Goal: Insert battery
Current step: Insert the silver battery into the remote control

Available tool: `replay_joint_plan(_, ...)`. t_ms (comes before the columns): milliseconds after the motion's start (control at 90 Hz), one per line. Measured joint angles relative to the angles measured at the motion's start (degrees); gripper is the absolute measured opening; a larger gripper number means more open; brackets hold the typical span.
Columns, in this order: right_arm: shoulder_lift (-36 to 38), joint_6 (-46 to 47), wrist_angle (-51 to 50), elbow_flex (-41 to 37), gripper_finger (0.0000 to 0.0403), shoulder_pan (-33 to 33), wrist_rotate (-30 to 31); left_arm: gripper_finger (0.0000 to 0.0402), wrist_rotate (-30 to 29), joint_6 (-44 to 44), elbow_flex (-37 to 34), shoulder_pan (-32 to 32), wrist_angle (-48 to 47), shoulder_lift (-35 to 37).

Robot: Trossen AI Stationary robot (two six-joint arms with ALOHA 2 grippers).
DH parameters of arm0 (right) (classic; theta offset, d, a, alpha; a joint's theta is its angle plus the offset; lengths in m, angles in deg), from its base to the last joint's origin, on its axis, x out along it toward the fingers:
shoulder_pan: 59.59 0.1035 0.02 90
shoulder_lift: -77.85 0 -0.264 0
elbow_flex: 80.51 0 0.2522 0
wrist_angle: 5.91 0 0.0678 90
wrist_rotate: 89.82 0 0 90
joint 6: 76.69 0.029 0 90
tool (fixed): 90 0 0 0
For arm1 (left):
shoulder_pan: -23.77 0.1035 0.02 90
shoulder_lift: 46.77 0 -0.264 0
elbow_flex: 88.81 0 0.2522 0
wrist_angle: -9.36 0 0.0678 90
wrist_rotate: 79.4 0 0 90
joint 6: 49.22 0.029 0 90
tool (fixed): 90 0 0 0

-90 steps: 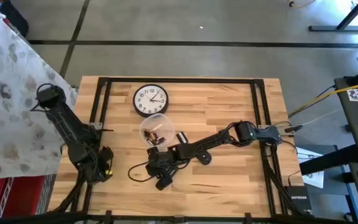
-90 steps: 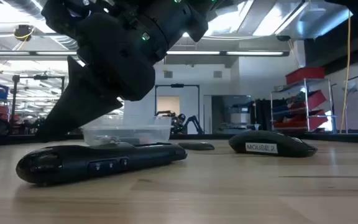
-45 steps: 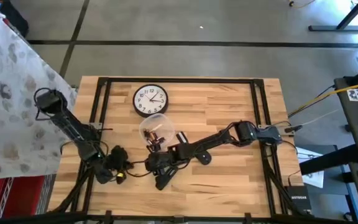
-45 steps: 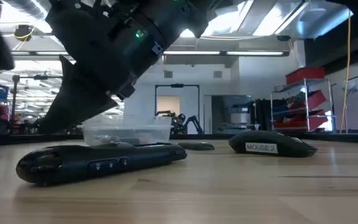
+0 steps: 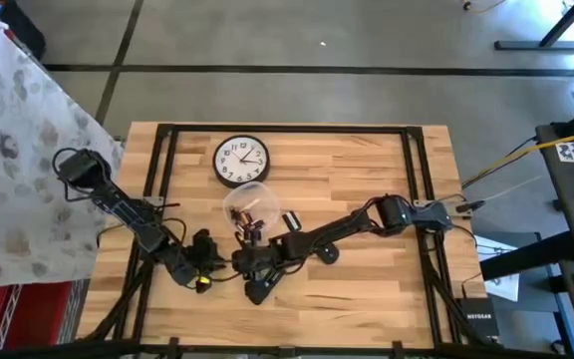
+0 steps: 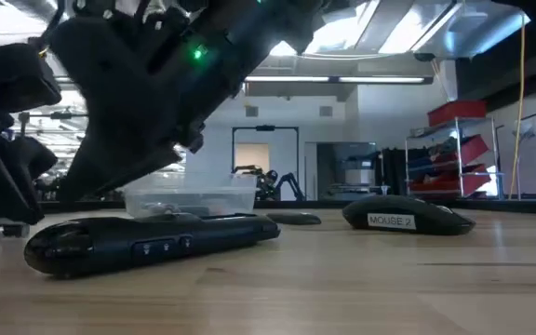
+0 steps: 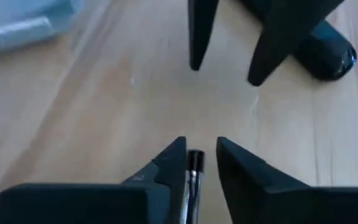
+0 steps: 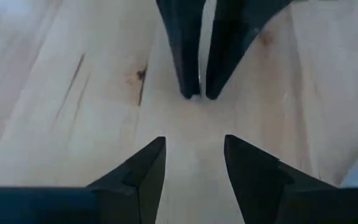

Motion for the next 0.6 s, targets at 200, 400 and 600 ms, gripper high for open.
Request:
replay_joint_plan(200,-2.6,0.5,9.5,0.1,0.0149,0.1,-0.9,0.0119,4.4,3.8,1.4,0.2,0.1,4.0)
replay_joint_plan(400,-3.8,3.3,17.3,0.0,0.0149,-0.3,-1.1,0.0122,4.7,3.9,4.9,0.1,-9.8,11.5)
replay_joint_plan(600,-6.1,3.7,22.5,0.0,0.0149,-0.4,-0.9,0.0122,3.1,2.2,6.8,-0.7,-18.9,19.4)
